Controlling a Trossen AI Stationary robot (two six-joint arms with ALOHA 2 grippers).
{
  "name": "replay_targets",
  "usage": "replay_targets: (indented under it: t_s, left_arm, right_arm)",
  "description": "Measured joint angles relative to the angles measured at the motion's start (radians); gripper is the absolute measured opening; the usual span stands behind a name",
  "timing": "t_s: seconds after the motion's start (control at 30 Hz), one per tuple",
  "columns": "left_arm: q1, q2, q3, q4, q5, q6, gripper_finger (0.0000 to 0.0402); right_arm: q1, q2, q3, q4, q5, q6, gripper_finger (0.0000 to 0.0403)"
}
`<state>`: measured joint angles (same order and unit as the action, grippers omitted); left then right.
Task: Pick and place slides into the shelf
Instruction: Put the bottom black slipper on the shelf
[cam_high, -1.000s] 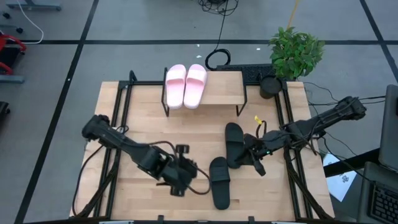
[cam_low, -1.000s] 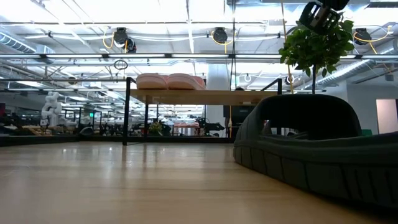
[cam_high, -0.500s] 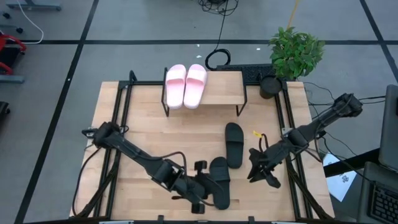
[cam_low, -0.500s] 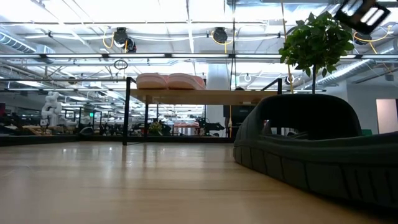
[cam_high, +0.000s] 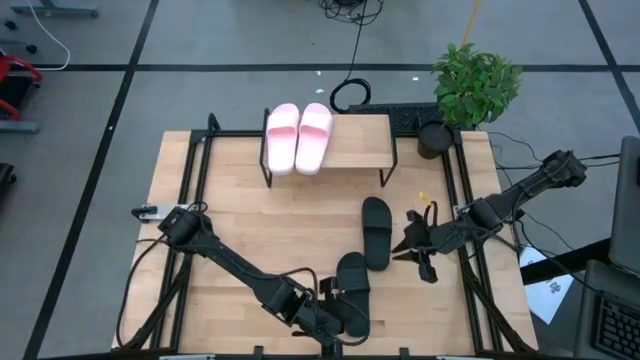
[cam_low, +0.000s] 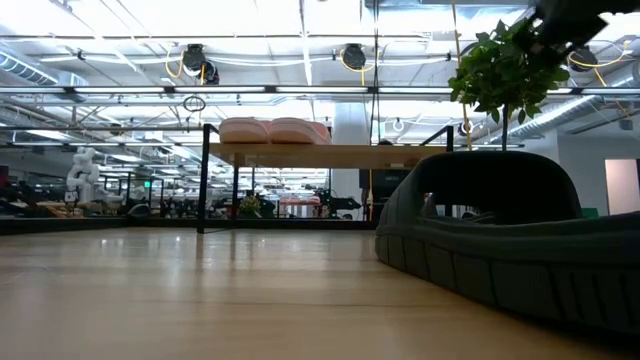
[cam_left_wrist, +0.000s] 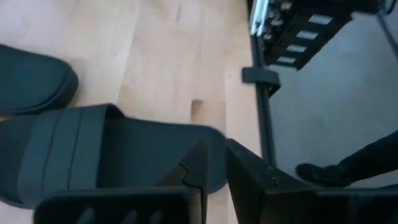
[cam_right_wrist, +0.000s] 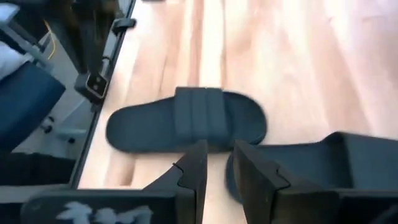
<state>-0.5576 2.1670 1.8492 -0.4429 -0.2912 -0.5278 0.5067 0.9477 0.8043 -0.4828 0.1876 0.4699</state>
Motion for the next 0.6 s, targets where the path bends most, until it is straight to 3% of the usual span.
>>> replay_targets:
  t_s: [0.33,0.6]
  left_arm:
    - [0.046,0.044,-0.001,-0.136,-0.046,-0.002,0.0047]
    - [0.086,0.042,-0.001,-0.139,-0.044,0.019,0.0047]
  right_arm:
    - [-0.028,-0.057,0.000,0.018,0.022,-0.022,0.0070]
    - [-0.028,-0.061,0.000,0.020,0.022,-0.039,0.0070]
